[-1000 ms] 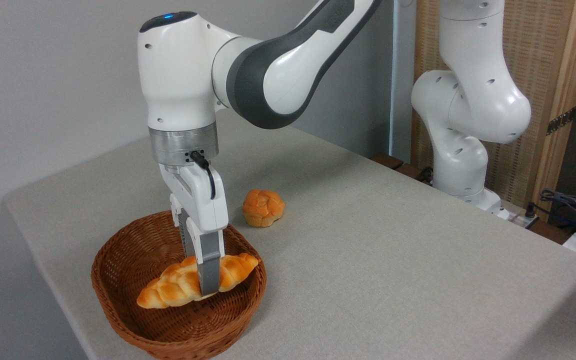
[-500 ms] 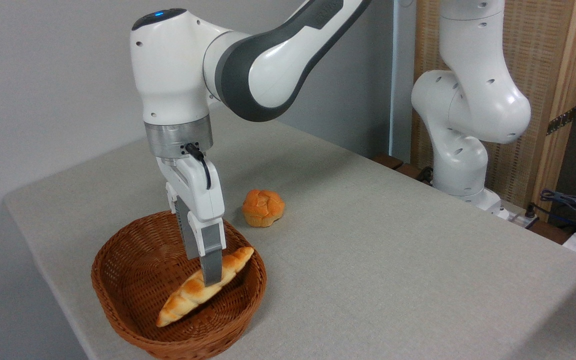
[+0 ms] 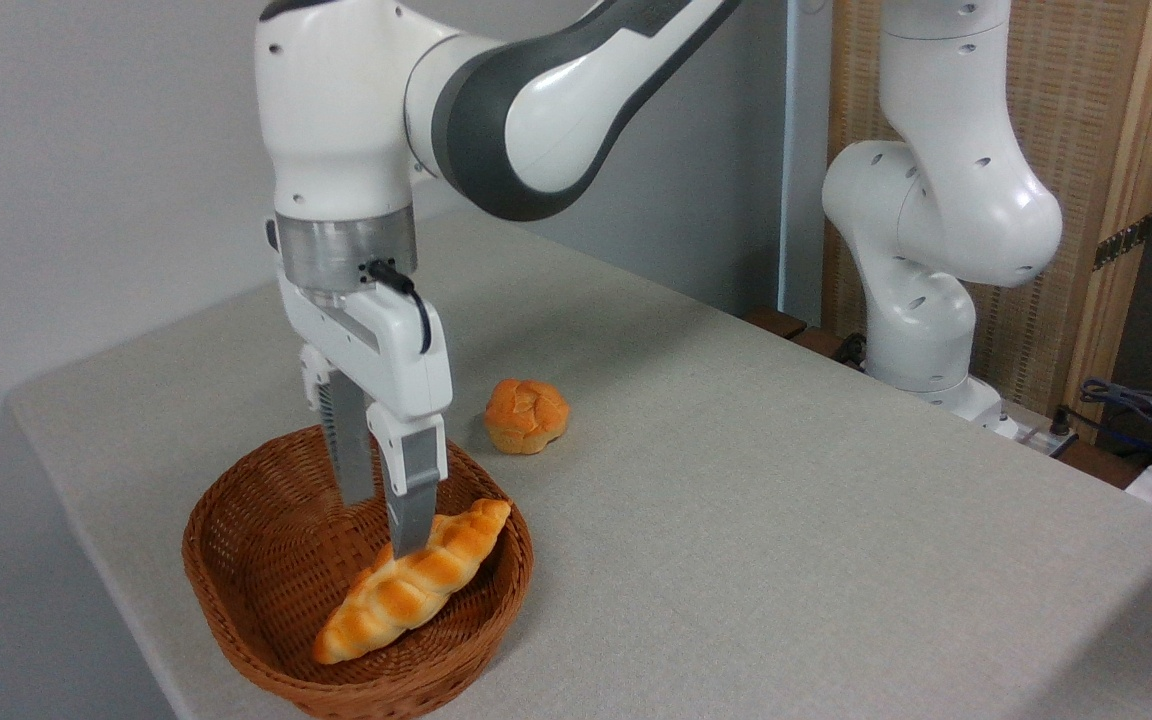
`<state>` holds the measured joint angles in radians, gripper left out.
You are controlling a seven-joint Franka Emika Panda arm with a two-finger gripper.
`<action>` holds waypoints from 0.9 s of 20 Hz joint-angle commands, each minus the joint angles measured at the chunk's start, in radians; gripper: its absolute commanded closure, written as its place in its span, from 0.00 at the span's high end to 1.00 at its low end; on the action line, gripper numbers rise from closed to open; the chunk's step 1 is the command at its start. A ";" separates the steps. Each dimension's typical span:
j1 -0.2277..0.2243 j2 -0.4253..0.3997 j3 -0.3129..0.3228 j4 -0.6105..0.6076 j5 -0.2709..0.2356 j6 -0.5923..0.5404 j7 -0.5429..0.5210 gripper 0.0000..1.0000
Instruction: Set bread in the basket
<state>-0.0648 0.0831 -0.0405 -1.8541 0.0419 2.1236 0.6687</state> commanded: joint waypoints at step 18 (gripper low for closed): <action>0.063 -0.109 -0.033 0.216 -0.080 -0.470 -0.046 1.00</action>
<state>-0.0078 -0.0368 -0.0493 -1.6646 -0.0313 1.6872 0.6256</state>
